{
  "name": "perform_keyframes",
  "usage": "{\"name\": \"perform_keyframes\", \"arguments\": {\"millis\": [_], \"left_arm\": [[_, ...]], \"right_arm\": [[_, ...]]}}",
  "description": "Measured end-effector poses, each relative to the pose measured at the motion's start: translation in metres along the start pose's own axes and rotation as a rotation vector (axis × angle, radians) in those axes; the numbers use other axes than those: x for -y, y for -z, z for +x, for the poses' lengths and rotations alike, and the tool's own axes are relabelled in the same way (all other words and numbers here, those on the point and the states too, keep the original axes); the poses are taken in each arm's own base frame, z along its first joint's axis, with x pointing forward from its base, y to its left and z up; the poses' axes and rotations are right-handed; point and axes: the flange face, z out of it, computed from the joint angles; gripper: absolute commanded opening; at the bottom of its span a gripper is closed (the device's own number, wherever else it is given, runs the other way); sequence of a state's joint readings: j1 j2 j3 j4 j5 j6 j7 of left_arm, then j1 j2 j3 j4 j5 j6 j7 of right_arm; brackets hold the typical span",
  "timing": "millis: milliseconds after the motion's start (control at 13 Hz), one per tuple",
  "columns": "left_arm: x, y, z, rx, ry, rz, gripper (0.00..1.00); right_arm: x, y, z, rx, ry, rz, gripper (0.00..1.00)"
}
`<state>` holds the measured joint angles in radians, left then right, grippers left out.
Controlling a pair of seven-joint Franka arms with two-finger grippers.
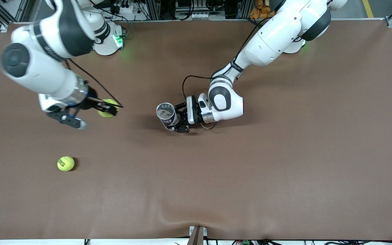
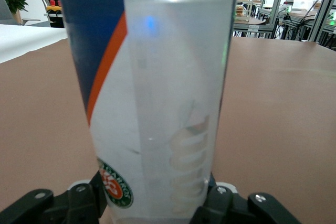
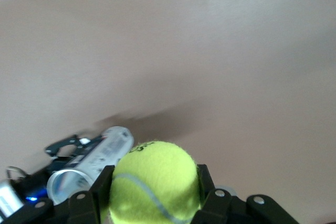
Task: Insert tennis ball vertically with right arm
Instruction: 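Carry the ball over the tube opening and release it with the right gripper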
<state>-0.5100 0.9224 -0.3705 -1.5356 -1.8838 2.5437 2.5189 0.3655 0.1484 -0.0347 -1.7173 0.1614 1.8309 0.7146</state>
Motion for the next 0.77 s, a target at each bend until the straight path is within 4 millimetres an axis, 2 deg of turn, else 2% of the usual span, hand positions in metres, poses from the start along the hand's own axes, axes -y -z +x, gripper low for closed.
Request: {"name": "perform_keyframes", "arguments": {"millis": [230, 460, 767], "left_arm": [[-0.001, 0.000, 0.000, 0.002, 0.000, 0.000, 0.70], [-0.003, -0.001, -0.001, 0.004, 0.001, -0.002, 0.73], [-0.009, -0.006, 0.000, 0.006, 0.003, -0.009, 0.73]], "right_arm": [[0.049, -0.012, -0.026, -0.012, -0.068, 0.013, 0.47], [0.095, -0.033, -0.062, -0.006, -0.117, 0.003, 0.47], [0.126, -0.075, -0.088, 0.003, -0.147, -0.023, 0.47]]}}
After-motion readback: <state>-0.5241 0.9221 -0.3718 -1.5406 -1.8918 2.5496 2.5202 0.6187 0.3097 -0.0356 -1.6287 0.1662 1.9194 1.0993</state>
